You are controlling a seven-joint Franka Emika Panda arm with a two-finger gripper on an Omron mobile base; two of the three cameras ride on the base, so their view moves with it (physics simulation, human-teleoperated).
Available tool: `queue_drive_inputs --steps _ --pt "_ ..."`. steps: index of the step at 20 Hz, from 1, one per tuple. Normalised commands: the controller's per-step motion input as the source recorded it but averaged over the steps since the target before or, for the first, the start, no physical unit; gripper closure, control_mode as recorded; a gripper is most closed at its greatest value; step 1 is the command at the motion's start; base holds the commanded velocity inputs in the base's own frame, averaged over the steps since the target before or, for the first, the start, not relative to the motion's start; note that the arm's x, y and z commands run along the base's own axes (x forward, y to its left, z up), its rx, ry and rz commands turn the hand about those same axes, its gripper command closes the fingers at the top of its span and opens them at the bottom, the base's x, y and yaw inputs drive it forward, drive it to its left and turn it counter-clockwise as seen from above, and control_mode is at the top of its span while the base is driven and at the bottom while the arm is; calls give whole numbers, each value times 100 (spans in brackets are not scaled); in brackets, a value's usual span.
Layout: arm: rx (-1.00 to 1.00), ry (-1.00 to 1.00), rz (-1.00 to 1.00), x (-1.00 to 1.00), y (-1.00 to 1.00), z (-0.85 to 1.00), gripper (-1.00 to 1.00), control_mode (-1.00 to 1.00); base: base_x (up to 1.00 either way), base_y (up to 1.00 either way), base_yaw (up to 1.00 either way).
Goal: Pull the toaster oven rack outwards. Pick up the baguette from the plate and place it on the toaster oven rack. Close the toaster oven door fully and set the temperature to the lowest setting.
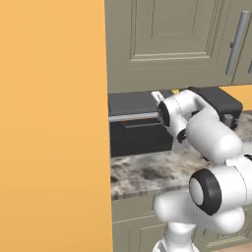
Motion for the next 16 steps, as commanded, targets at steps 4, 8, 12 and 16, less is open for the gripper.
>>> queue_drive_inputs --steps 4,8,12,16 --pt "4 -3 -25 23 19 27 -100 -100 0 0 0" --pt "9 -6 -15 -37 0 90 -100 -100 0 0 0" --pt "6 -12 -4 -95 -6 97 -100 -100 0 0 0" --pt "3 -13 0 -95 -1 99 -100 -100 0 0 0"
